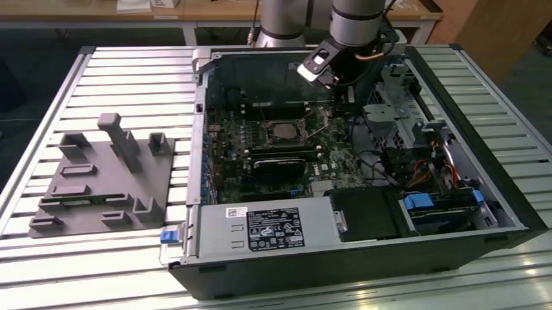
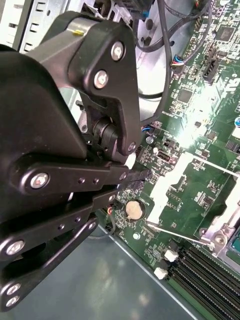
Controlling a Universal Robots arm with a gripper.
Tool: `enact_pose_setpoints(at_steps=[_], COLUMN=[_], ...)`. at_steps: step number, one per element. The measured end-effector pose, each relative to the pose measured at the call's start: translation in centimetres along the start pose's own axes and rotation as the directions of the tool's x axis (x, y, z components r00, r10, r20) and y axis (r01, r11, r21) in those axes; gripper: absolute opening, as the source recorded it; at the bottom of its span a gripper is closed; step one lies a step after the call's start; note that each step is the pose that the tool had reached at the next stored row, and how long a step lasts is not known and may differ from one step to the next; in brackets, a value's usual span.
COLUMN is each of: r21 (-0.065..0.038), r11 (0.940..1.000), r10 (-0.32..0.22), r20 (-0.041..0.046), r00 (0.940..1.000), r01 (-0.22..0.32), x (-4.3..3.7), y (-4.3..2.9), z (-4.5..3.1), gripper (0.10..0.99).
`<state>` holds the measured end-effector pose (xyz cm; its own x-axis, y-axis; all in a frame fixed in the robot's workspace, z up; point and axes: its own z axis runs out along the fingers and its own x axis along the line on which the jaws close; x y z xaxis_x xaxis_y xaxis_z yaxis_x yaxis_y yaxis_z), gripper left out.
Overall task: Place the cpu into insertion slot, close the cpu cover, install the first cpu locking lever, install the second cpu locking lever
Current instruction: 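Close the cpu cover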
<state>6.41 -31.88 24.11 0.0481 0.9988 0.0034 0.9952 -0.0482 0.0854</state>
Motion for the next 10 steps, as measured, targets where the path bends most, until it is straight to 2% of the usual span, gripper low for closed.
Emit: enact_pose_setpoints(at_steps=[1, 2, 5, 10], r21=[0.001, 0.008, 0.046, 0.098], r11=[1.0000, 1.0000, 0.9990, 0.9952], r10=[0.000, 0.000, 0.000, -0.001], r20=[0.0002, 0.0002, 0.0027, 0.0057], r00=[1.0000, 1.0000, 1.0000, 1.0000], r01=[0.000, 0.000, 0.000, 0.000], x=[0.00, 0.00, 0.00, 0.00], y=[0.00, 0.01, 0.04, 0.09], z=[0.00, 0.02, 0.06, 0.10], gripper=[0.106, 0.106, 0.106, 0.106])
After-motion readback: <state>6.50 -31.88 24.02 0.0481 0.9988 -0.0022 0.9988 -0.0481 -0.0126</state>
